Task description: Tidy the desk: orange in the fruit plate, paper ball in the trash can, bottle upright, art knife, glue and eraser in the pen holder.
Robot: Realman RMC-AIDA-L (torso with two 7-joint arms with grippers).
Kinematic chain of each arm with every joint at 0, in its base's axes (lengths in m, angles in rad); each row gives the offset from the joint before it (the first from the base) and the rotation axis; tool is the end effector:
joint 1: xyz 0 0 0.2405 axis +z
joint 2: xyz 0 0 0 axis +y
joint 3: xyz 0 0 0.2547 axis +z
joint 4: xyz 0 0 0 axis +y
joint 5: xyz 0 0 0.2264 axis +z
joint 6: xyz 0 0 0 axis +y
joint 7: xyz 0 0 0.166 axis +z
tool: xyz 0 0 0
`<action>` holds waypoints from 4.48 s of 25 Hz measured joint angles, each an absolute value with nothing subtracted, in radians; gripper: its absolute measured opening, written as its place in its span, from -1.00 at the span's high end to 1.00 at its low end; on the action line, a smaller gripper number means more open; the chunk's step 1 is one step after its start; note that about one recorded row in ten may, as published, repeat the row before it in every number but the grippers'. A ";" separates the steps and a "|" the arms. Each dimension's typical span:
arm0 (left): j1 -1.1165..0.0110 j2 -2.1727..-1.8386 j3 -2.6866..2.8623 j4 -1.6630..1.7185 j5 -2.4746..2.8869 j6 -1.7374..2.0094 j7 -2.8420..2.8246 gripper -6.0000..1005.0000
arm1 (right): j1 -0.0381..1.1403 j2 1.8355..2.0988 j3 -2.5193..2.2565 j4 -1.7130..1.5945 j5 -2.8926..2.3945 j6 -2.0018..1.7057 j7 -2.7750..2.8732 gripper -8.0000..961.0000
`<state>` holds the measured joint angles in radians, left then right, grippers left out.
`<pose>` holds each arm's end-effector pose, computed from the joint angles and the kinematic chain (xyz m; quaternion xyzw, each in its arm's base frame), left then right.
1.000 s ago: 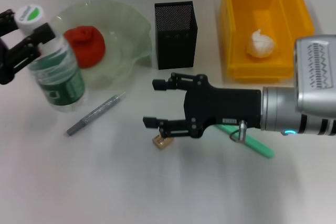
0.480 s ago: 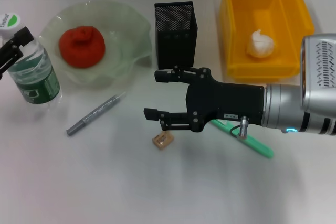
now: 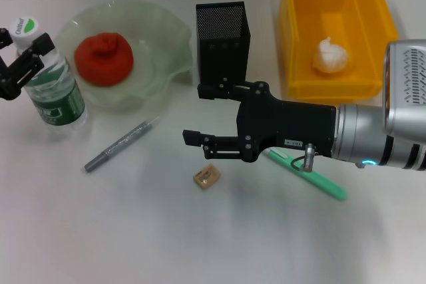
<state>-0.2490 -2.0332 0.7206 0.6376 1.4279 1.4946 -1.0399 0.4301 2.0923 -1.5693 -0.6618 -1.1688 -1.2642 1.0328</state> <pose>-0.3244 0.3193 0.0591 -0.8382 -0.1732 -0.3519 0.3789 0.1855 0.3260 -0.1021 -0.9370 0.0658 0.3232 0.1152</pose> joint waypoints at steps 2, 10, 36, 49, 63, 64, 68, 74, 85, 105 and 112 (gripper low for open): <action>-0.253 -2.033 0.717 0.623 1.427 1.483 -1.038 0.11 | 0.432 2.092 -1.569 -0.660 -1.169 -1.263 1.033 -0.64; -0.254 -2.036 0.716 0.612 1.426 1.458 -1.037 0.11 | 0.436 2.092 -1.569 -0.660 -1.169 -1.262 1.032 -0.64; -0.243 -2.027 0.728 0.584 1.427 1.456 -1.026 0.11 | 0.454 2.092 -1.571 -0.655 -1.169 -1.229 1.029 -0.64; -0.242 -2.031 0.723 0.584 1.428 1.455 -1.026 0.03 | 0.472 2.092 -1.571 -0.648 -1.169 -1.221 1.029 -0.64; -0.245 -2.028 0.684 0.596 1.419 1.525 -1.036 -0.13 | 0.473 2.092 -1.571 -0.647 -1.169 -1.213 1.029 -0.64; -0.246 -2.028 0.679 0.596 1.419 1.532 -1.036 -0.13 | 0.473 2.092 -1.571 -0.647 -1.169 -1.213 1.029 -0.64; -0.246 -2.027 0.669 0.599 1.419 1.560 -1.037 -0.17 | 0.472 2.092 -1.571 -0.647 -1.169 -1.214 1.029 -0.64; -0.242 -2.025 0.665 0.614 1.418 1.608 -1.039 -0.17 | 0.471 2.092 -1.571 -0.647 -1.169 -1.220 1.029 -0.64; -0.251 -2.019 0.688 0.650 1.446 1.851 -1.082 -0.52 | 0.459 2.092 -1.571 -0.648 -1.169 -1.230 1.023 -0.64; -0.372 -2.064 0.698 0.641 1.782 1.841 -1.184 -0.55 | 0.253 2.078 -1.247 -0.845 -1.333 -1.559 1.130 -0.64; -0.405 -2.067 0.707 0.545 1.790 1.817 -1.140 -0.55 | 0.248 2.077 -1.190 -0.880 -1.388 -1.584 1.196 -0.64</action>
<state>-0.4049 -2.0669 0.7073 0.5455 1.7896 1.8171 -1.1404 0.2476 2.0775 -1.1899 -0.8804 -1.3883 -1.5844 1.1956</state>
